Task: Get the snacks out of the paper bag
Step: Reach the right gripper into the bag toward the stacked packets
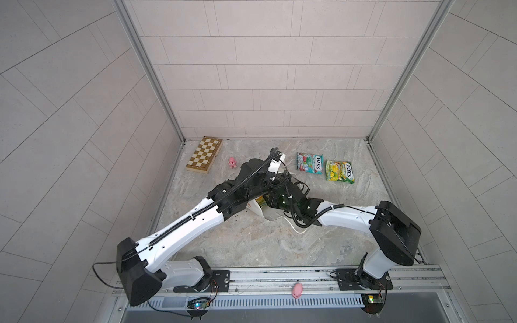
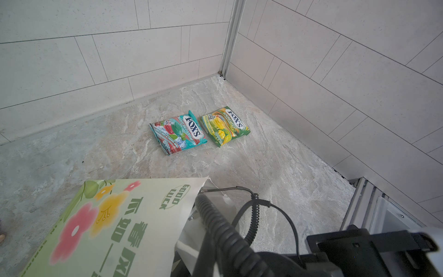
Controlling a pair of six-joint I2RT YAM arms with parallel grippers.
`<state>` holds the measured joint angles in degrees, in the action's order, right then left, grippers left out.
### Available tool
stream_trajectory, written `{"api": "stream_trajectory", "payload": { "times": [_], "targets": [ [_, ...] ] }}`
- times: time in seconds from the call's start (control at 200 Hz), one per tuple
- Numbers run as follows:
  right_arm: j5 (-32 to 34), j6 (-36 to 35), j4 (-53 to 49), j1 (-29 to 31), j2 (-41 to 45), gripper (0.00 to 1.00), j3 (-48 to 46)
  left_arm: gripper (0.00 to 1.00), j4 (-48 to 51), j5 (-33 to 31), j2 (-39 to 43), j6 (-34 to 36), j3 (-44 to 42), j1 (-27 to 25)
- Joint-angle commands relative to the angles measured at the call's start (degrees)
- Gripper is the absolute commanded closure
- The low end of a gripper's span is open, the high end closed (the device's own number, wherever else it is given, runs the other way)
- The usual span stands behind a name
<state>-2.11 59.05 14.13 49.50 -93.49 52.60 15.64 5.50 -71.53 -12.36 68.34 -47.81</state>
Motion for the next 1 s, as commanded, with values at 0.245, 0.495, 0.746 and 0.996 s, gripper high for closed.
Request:
{"api": "stream_trajectory", "payload": {
  "times": [0.245, 0.495, 0.746, 0.996],
  "targets": [
    [0.28, 0.37, 1.36, 0.25, 0.33, 0.57, 0.4, 1.0, -1.47, -0.46, 1.7, 0.62, -0.48, -0.53],
    [-1.03, -0.31, 3.6, 0.27, 0.05, 0.54, -0.23, 1.0, -1.35, -0.22, 1.62, 0.6, -0.31, -0.6],
    [0.89, 1.06, 2.02, 0.14, -0.62, 0.54, -0.3, 1.0, -1.31, -0.27, 1.67, 0.73, -0.36, -0.62],
    [0.79, 2.38, 2.82, -0.1, -3.71, 0.57, 1.2, 1.0, -1.31, -0.22, 1.75, 0.79, -0.32, -0.61]
  ]
}}
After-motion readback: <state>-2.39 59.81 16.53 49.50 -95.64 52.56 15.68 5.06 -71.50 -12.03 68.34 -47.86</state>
